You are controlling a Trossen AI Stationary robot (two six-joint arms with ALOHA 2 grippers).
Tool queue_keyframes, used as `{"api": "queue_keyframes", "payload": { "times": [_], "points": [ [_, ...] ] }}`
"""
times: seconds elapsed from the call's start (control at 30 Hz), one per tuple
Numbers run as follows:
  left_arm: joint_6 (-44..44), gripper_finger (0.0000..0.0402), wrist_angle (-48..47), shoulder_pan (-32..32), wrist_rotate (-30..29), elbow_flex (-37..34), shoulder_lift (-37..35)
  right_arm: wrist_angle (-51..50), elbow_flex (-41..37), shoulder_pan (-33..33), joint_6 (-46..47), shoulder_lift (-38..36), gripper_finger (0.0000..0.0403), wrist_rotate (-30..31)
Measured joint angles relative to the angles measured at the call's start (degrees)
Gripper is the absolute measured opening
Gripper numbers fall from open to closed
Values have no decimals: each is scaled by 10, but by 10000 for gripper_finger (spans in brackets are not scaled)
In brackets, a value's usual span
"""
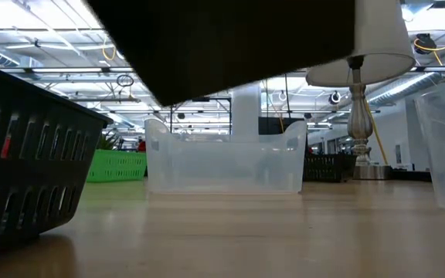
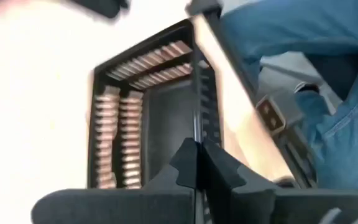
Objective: Stack baskets by color
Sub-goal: Stack the bottom right black bin on the bottom left black bin
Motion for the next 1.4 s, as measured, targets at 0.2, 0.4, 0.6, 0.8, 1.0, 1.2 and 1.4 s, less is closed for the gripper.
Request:
{"api": "queue_keyframes", "payload": {
  "times": [0.2,0.4,0.6,0.8,1.0,1.2,1.4],
  "points": [
    [-54,11,-15,-29,-29,0,-1,34,0,22,-2,-3,140,71],
    [-154,9,-29,-81,-75,0,-1,41,0,52,6,-50,191,116],
    [-273,6,-64,-157,-125,5,-1,0,0,81,42,-118,191,180],
    [-378,8,-131,-217,-191,50,-2,-26,0,88,78,-157,181,196],
    [-436,6,-155,-236,-210,58,6,-34,0,88,77,-159,181,196],
    [-438,6,-167,-225,-203,58,29,-47,0,88,78,-159,181,196],
    [-460,10,-200,-221,-197,58,35,-47,0,88,84,-159,180,196]
  ]
}}
